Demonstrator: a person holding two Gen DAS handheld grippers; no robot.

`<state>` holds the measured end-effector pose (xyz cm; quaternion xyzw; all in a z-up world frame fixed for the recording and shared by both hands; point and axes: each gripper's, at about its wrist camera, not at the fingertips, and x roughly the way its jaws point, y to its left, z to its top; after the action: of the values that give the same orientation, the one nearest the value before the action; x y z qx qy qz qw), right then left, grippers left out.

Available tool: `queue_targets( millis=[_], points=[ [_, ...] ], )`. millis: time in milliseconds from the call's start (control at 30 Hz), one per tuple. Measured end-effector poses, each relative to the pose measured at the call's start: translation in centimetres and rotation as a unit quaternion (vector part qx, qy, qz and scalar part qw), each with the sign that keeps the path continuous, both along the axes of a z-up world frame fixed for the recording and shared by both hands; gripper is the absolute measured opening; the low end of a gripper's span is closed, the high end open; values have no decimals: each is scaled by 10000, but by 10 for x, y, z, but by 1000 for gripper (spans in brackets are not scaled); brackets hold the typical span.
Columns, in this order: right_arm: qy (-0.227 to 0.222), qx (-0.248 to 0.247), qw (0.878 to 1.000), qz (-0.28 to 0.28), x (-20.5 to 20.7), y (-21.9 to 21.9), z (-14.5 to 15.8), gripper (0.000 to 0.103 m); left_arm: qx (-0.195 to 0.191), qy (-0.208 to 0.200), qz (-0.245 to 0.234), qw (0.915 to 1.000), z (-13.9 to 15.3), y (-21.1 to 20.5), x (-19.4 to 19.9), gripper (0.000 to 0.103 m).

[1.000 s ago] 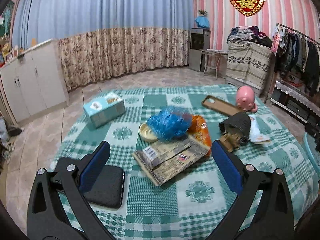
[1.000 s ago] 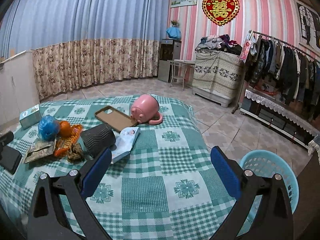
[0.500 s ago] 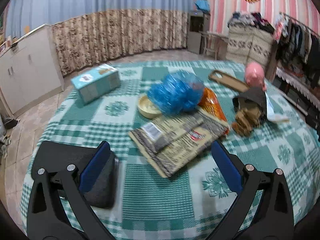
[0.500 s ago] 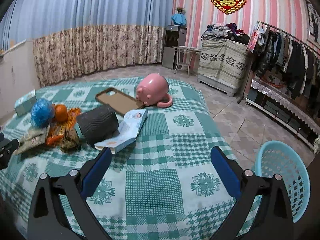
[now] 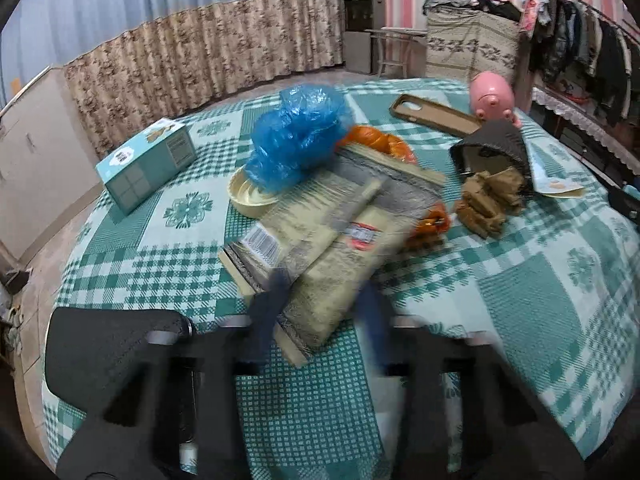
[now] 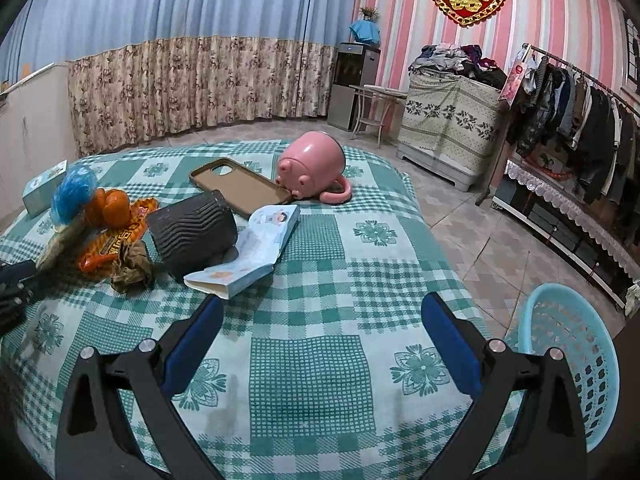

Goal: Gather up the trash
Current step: 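Grasp the snack wrapper packet with the left tool while the right tool grasps the brown scrap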

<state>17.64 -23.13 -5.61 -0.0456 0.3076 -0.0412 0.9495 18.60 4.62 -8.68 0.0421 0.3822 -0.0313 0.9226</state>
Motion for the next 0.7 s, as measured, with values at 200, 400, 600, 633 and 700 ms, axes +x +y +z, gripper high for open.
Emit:
queue_targets(
  millis=[200, 400, 600, 633, 700],
  points=[
    [34, -7, 9999, 96, 1, 7, -2, 97, -58, -274, -99, 9996, 23, 6, -17, 3],
    [33, 222, 9993, 294, -1, 25, 1, 97, -201, -525, -11, 9984, 48, 32, -27, 1],
    [184, 479, 9968, 611, 6, 57, -5, 97, -164, -596, 216, 9979, 51, 64, -31, 1],
    [201, 512, 9963, 656, 6, 61, -6, 97, -179, -565, 273, 9979, 49, 70, -30, 1],
    [247, 575, 9948, 800, 9, 73, -8, 96, -245, -539, 345, 9976, 47, 80, -29, 1]
  ],
)
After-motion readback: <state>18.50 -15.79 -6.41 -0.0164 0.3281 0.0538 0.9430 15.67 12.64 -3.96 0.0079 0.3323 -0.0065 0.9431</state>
